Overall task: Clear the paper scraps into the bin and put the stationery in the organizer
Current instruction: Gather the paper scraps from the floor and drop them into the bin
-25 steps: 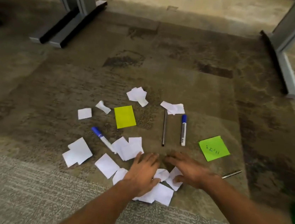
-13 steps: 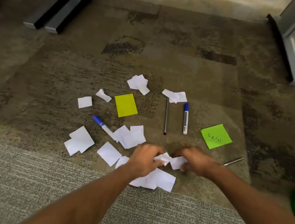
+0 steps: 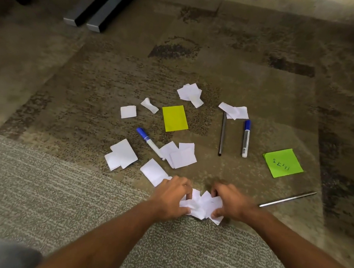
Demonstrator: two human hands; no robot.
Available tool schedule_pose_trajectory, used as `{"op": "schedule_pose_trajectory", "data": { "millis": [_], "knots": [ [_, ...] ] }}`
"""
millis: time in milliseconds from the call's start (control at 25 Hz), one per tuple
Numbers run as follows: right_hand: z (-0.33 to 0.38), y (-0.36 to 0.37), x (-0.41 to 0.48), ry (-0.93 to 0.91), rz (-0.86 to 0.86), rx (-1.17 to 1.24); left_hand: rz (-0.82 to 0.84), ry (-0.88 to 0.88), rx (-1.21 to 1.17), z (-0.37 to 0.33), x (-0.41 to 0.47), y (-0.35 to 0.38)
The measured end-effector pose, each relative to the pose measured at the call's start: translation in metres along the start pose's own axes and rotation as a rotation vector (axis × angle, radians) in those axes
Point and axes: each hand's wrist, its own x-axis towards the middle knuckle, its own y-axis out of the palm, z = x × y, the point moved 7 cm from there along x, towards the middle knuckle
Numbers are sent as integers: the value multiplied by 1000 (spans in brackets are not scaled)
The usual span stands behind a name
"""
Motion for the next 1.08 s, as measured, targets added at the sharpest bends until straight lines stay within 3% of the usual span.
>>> {"op": "schedule_pose_trajectory", "data": {
  "millis": [320,520,720,840,1000,1080],
  "knots": [
    [19,2,-7,168,-112,-105,-141,-79,65,-9,-4,-2],
    [11,3,-9,204,-78,57,-112,-106,40,-2,-2,-5],
    [11,-13,0,157,-5,79,-32,-168,-408,26,-9,-6],
    [31,-45,13,52,-37,146,-139,-292,-592,58,-14,-22],
    [60,-73,44,-39,-101,293,-275,-489,-608,97,-17,-40],
    [75,-75,61,-82,-96,244,-286,-534,-459,107,-16,-45]
  ]
}}
